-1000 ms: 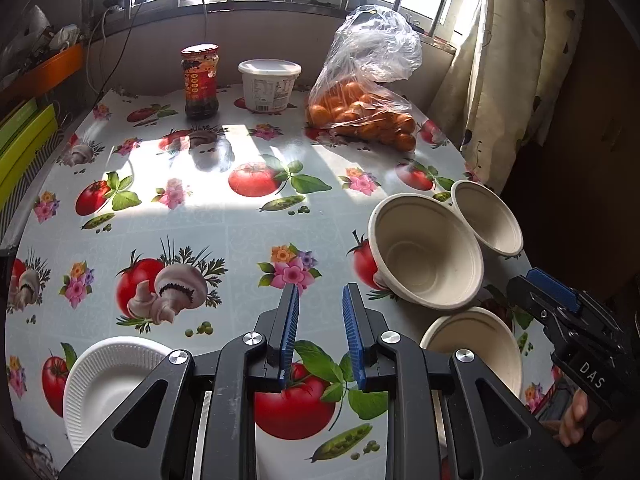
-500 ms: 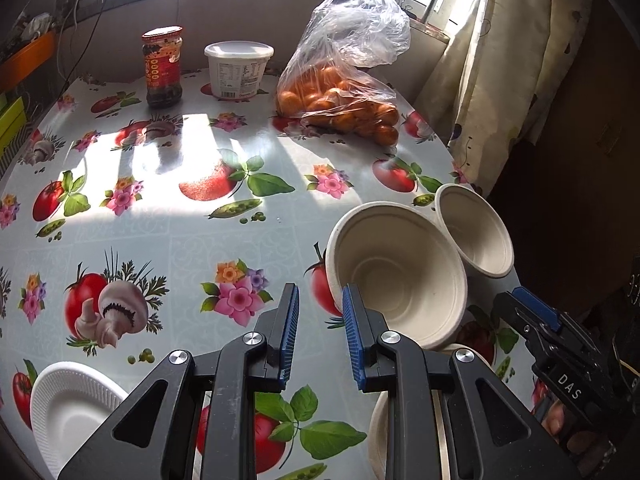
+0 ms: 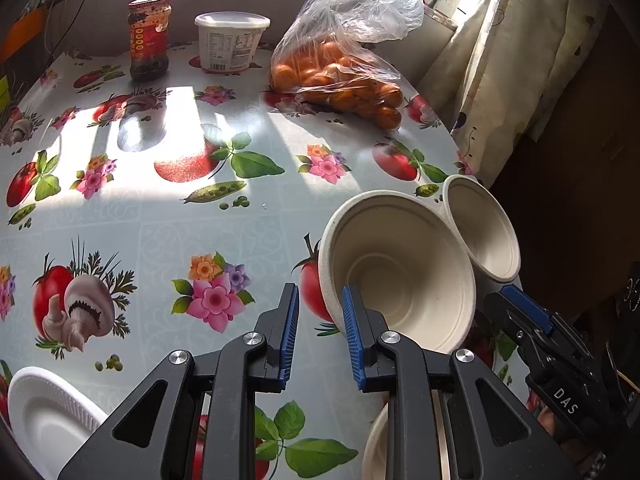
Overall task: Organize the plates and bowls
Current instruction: 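Move both tools to a kraft bowl and close on its rim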
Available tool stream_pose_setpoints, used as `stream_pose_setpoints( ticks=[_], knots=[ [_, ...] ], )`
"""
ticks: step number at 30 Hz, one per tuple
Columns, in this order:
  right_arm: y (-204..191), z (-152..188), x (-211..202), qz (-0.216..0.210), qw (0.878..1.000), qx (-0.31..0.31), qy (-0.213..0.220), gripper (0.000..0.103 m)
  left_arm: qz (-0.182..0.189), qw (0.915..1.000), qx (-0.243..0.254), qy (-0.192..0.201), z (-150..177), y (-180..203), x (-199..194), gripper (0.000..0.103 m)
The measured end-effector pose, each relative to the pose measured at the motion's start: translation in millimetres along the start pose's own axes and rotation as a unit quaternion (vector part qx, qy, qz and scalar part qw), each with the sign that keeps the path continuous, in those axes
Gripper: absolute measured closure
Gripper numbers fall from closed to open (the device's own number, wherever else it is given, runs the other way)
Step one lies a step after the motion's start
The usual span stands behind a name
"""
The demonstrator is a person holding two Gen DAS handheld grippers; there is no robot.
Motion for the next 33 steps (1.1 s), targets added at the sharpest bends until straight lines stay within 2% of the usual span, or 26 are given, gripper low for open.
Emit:
stream_pose_setpoints(
  ticks=[7,8,10,14,24,33],
  knots=[
    [-1,-2,9,0.004,1.000,-0.006,-0.005,0.061,0.003,1.0000,0.003,-0.003,-1,1,4,0.079],
    [0,-1,10,0.006,1.000,-0.004,-0.006,0.062,0.000,1.0000,0.004,-0.003,-1,1,4,0.079],
    [1,-1,13,0.008,1.000,-0.003,-0.009,0.071,0.000,1.0000,0.005,-0.004,-1,1,5,0.079],
    [2,-1,17,0.007,1.000,-0.001,-0.013,0.074,0.004,0.9999,0.003,-0.012,1,1,9,0.079],
    [-3,0,22,-0.008,1.000,-0.005,-0.021,0.088,0.020,0.9997,-0.002,-0.011,1,2,12,0.080],
    [-2,1,22,-0.009,1.000,0.003,-0.020,0.090,0.024,0.9997,0.002,-0.007,2,5,13,0.086]
  ],
)
Point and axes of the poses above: each gripper's, at about its wrist camera, not at the fingertips, and x roughly the way its jaws point, y to its right, z to its underside, the point moved 2 cm from there along x, roughly the way its jaws point, and after that the axes turned 7 degrees about x, right-handed, at the moved point
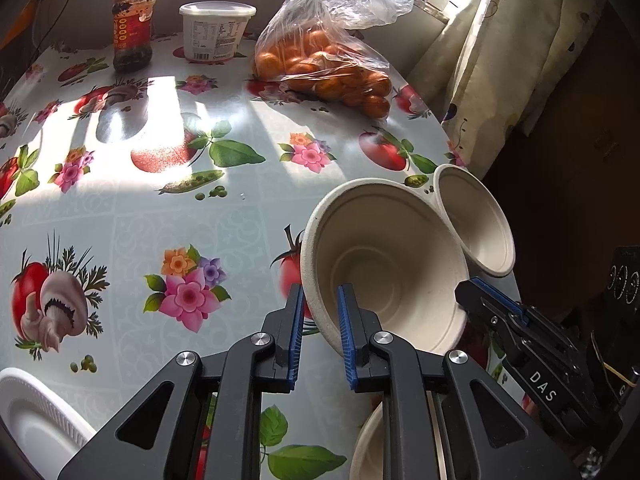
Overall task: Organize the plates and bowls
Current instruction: 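Move both tools to a kraft bowl and close on its rim, then carry the held kraft bowl with both tools onto another kraft bowl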
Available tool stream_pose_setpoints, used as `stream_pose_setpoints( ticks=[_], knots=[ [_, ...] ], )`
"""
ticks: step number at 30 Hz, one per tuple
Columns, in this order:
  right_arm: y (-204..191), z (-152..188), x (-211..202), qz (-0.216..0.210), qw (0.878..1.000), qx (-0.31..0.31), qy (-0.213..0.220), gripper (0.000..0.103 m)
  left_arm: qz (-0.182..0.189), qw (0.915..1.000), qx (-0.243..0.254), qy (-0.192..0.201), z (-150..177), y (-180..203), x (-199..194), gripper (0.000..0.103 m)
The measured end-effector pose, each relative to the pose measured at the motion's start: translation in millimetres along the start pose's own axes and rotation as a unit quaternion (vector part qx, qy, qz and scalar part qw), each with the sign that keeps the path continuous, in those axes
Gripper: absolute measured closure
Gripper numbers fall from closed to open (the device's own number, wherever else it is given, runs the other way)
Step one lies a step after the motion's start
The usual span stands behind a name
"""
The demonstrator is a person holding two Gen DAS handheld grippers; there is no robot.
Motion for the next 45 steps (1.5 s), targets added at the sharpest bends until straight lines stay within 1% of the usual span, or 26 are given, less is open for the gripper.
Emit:
stream_pose_setpoints(
  ticks=[14,19,24,32,45],
  knots=[
    [3,-1,-1,-0.002,1.000,0.005,0.003,0.090,-0.001,1.0000,-0.001,0.002,0,1,1,0.086],
    [1,-2,-5,-0.003,1.000,0.006,0.008,0.090,-0.003,0.9999,0.004,0.009,-1,2,-5,0.086],
    [-5,-4,-14,-0.007,1.000,0.004,0.018,0.090,-0.007,0.9998,0.008,0.017,-1,4,-13,0.086],
    [-9,-4,-32,-0.010,0.999,0.004,0.034,0.090,-0.001,0.9994,0.015,0.031,0,7,-28,0.086],
    [-21,7,-65,-0.012,0.998,0.002,0.059,0.090,0.009,0.9985,0.025,0.048,11,13,-55,0.086]
  ],
)
Point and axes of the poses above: each gripper's, at about its wrist camera, not at the fingertips, and x roughly the way its jaws point, y to its right, z to its underside, the point moved 2 cm from there along x, roughly the way its jaws point, and after that the axes turned 7 degrees about x, right-handed, at the moved point
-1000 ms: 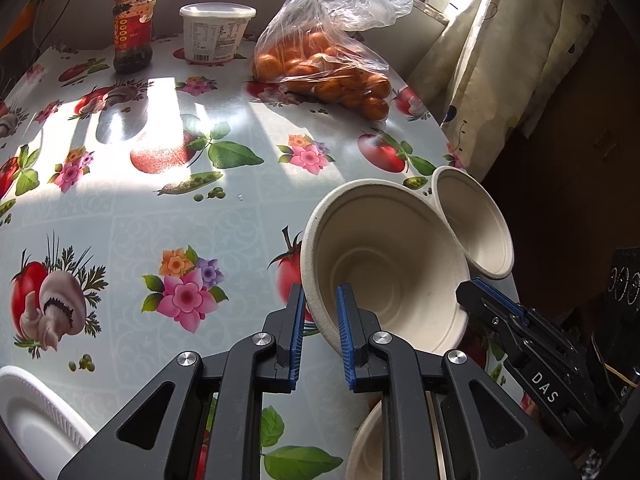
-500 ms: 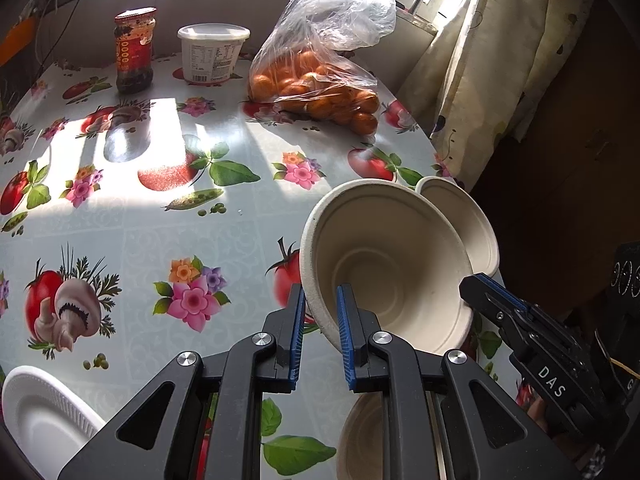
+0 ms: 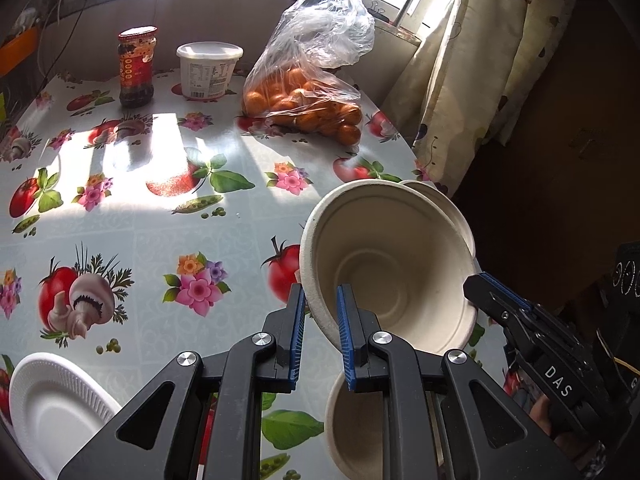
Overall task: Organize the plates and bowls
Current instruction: 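Carry the held kraft bowl with both tools onto another kraft bowl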
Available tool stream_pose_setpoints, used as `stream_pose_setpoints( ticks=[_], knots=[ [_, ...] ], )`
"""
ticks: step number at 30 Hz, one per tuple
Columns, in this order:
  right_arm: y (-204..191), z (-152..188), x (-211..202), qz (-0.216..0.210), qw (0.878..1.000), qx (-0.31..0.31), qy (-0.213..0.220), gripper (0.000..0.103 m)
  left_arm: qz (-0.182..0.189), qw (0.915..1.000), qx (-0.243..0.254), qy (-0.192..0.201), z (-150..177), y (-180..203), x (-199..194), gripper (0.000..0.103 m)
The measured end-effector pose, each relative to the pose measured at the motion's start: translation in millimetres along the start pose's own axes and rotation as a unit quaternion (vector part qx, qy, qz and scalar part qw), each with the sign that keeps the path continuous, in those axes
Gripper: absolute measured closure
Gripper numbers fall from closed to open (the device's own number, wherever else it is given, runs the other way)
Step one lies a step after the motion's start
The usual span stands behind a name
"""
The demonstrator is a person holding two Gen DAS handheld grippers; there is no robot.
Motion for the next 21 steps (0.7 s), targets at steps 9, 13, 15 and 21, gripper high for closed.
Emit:
stream_pose_setpoints(
  ticks=[9,13,15,21],
  knots=[
    [-6,13,-19,0.005,1.000,0.006,0.011,0.090,0.008,0.9999,0.011,0.005,12,3,-16,0.086],
    [-6,22,-26,0.009,1.000,0.013,0.012,0.090,0.012,0.9997,0.018,0.005,19,6,-22,0.086],
    [-6,27,-29,0.011,1.000,0.018,0.013,0.090,0.016,0.9997,0.020,0.004,22,8,-24,0.086],
    [-4,38,-41,0.021,0.999,0.026,0.018,0.090,0.027,0.9992,0.029,0.001,30,13,-27,0.086]
  ],
)
Point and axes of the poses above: each gripper's, at about its wrist camera, not at the fingertips, and x roughly the way its jaws point, y to its right, z to its underside, the point moved 2 cm from there along x, roughly the way its jaws point, and after that the axes turned 7 degrees about x, right-handed, at the moved point
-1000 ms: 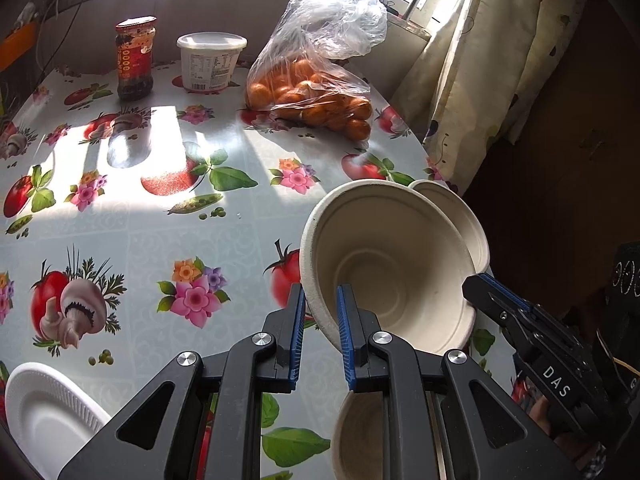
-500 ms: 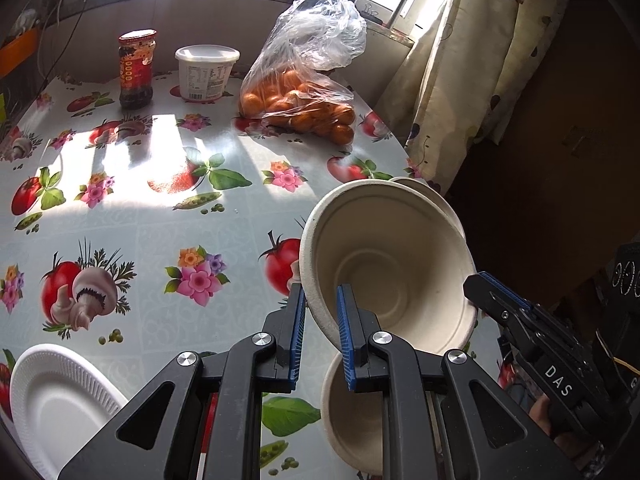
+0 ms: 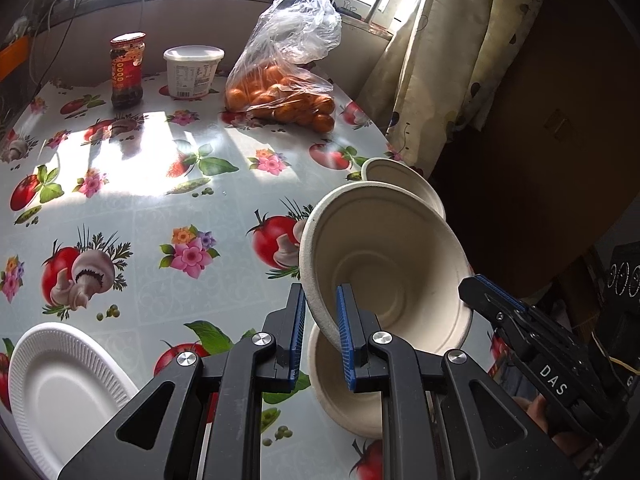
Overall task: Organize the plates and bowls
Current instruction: 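Carry the held kraft bowl with both tools onto another kraft bowl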
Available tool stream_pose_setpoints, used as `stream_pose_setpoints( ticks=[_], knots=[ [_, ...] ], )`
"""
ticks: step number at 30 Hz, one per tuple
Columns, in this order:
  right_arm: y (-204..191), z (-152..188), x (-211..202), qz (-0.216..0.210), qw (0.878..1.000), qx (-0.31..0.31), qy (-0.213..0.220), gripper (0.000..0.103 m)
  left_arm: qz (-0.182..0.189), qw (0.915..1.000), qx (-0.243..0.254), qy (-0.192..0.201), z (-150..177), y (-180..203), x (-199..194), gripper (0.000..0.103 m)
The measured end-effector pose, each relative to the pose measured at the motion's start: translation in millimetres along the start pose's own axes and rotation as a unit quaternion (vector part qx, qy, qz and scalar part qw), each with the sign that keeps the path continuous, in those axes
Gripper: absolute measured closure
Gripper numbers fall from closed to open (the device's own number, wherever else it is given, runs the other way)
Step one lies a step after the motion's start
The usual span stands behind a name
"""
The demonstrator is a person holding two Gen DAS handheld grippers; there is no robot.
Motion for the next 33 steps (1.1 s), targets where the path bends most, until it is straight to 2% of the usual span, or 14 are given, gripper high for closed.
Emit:
stream_pose_setpoints(
  ticks=[11,33],
  knots=[
    [6,19,-13,0.012,1.000,0.015,0.003,0.090,0.011,0.9997,0.013,-0.015,18,9,0,0.086],
    [16,48,-11,0.033,0.999,0.019,-0.016,0.090,0.003,0.9987,0.017,-0.048,40,13,15,0.086]
  ],
)
Point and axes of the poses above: each gripper's, at about its wrist camera, not at the fingertips, and x roughly the way its jaws point, y to its right, z to its underside, the point moved 2 cm from there along x, roughly the way its jaws point, and after that the axes turned 7 degrees about x, right-handed, at the moved point
